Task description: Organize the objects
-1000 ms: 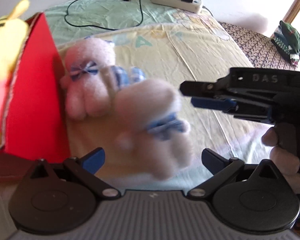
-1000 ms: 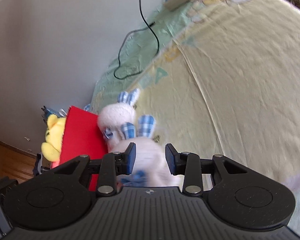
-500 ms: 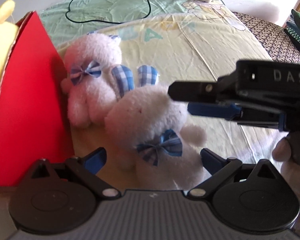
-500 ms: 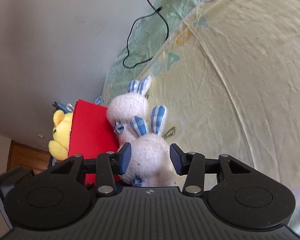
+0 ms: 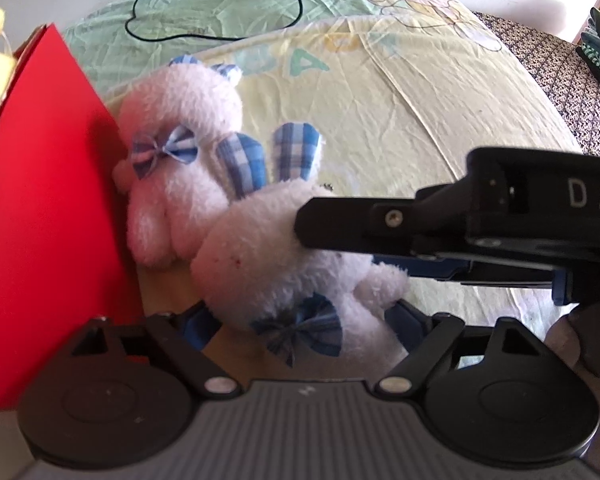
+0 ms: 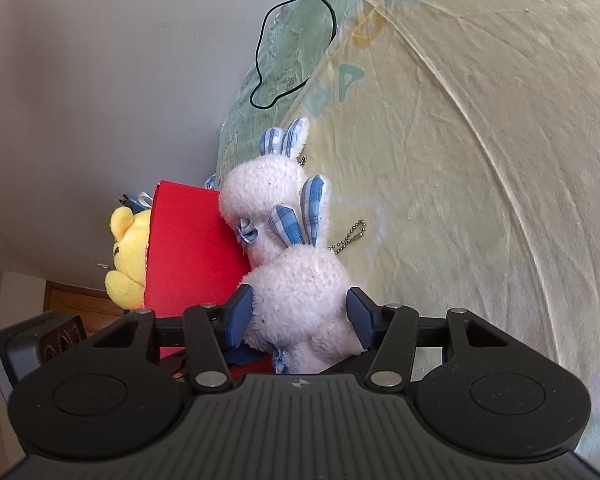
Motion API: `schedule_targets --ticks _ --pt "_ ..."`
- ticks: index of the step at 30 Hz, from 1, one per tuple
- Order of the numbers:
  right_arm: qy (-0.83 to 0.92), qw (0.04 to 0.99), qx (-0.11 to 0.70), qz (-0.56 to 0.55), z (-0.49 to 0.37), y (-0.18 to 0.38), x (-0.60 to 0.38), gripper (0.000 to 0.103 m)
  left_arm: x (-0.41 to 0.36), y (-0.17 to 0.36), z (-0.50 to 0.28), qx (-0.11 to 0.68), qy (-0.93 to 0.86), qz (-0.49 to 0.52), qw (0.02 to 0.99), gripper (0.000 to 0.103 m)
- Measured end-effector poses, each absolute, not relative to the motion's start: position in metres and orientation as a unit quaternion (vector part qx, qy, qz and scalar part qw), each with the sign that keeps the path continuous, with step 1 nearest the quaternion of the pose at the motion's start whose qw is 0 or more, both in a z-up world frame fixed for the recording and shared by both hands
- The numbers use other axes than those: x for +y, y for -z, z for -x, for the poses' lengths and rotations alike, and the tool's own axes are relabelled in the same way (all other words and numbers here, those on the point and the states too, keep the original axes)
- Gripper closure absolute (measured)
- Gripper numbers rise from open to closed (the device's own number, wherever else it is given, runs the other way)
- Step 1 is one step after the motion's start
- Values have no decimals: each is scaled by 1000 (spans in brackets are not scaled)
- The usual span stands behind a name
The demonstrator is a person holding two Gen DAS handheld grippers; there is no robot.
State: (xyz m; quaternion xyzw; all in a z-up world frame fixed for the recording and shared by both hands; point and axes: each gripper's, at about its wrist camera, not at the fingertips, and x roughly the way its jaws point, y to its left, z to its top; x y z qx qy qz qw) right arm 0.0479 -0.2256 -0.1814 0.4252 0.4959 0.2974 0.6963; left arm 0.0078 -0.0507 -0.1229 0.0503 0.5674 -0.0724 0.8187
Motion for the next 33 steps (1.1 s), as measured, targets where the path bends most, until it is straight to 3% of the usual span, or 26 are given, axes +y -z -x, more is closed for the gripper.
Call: schedule_targets --ticks 12,18,33 --pt "-298 702 497 -414 -41 180 -223 47 -55 126 -6 562 67 -64 822 18" --pt "-299 699 496 -419 -37 179 -222 58 -53 126 -5 560 65 -62 824 23" --pt "-284 706 489 -427 -11 169 -241 58 -74 118 12 555 91 -72 824 27"
